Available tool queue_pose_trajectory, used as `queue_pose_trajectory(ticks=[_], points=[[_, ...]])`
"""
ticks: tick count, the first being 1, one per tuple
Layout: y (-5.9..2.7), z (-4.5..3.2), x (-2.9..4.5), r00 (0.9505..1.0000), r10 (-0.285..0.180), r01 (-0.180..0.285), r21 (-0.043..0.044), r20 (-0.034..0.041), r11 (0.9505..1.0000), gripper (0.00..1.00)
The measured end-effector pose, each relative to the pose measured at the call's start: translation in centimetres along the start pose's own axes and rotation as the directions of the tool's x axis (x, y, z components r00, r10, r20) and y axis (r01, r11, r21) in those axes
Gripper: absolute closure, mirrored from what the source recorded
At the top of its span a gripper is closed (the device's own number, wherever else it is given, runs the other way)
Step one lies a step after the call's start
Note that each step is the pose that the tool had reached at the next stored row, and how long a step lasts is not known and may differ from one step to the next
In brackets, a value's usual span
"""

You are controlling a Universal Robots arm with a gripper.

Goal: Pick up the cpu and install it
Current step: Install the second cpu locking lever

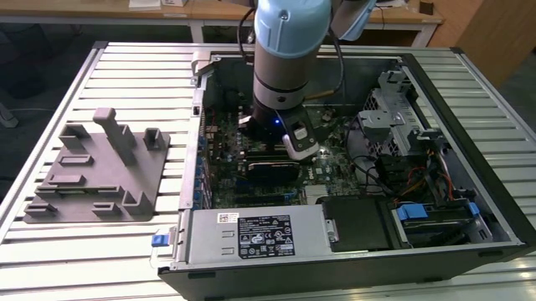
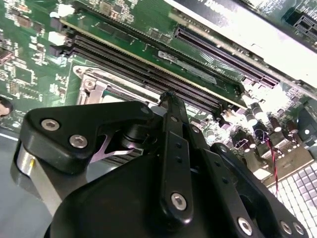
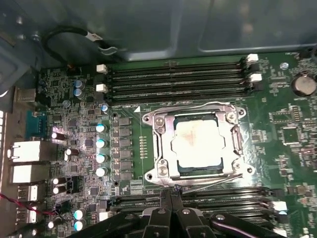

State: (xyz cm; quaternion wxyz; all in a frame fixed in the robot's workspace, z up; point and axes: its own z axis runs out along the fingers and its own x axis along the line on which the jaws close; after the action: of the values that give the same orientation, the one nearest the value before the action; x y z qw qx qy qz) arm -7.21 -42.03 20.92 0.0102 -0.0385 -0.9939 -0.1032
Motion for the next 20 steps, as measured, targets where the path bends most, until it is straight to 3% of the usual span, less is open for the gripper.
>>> queue_pose_trajectory(ticks=[8,11,16,20], points=[[-0.20,0.71,0.64,1.0000,0.000,0.000,-0.0120,-0.0011,0.9999,0.89],[-0.25,0.92,0.77,1.0000,0.000,0.000,-0.0245,-0.0022,0.9997,0.89],[-0.31,1.22,0.82,1.0000,-0.001,0.000,-0.0581,-0.0047,0.9983,0.89],[-0.38,1.49,0.99,1.0000,-0.001,0.001,-0.0692,-0.0056,0.9976,0.89]])
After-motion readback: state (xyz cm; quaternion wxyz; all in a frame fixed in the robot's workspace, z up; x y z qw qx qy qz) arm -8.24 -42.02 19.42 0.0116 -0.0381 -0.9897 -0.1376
